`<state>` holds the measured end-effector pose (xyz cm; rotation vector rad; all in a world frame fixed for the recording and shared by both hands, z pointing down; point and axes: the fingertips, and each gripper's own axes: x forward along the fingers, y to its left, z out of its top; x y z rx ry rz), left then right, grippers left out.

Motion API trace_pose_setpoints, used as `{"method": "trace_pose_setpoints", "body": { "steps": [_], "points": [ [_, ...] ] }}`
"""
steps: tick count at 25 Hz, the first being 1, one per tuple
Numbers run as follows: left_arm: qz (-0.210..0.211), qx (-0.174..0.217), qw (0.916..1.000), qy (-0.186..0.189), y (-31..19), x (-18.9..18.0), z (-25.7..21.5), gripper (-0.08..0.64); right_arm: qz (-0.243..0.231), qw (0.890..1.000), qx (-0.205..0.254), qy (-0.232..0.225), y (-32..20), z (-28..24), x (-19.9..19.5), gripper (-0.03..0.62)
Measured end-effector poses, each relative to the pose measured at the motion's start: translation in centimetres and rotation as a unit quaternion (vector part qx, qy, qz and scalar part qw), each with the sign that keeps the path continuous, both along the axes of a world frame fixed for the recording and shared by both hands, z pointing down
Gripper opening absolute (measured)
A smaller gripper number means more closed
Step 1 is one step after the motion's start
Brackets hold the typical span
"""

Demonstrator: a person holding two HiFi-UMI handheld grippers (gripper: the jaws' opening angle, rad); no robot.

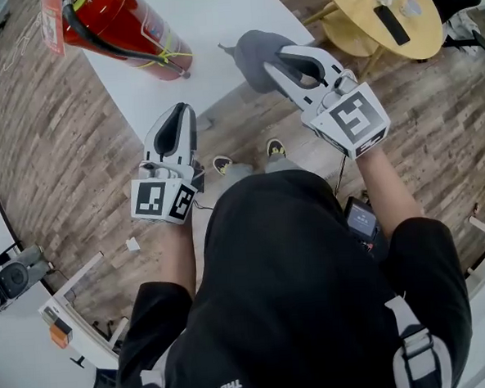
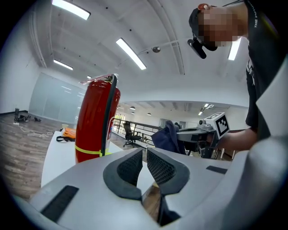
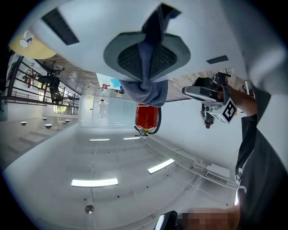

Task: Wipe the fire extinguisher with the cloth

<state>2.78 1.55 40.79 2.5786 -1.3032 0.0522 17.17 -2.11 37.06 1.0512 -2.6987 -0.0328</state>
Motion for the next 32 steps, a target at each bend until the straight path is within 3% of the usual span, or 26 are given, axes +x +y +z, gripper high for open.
{"method": "trace_pose_setpoints", "body": {
  "steps": [4,10,15,32],
  "points": [
    [0.001,0.004,0.9999,-0.012,0.7,2.4,0.0,0.048,-0.018,1.0,0.009,-0.011,1.0,0.7,1.3,0.04],
    [-0.029,0.01,0.9995,-0.002,1.5,3.3,-0.7,0.048,-0.029,0.999,0.015,-0.018,1.1,0.5,2.9,0.04],
    [-0.029,0.016,0.9993,-0.018,2.0,4.3,-0.9,0.048,-0.04,0.999,0.018,-0.018,1.8,0.4,3.4,0.04],
    [-0.052,0.009,0.9981,-0.031,2.0,3.3,-0.1,0.047,-0.073,0.997,0.015,0.001,1.3,1.3,1.6,0.04]
  ]
}}
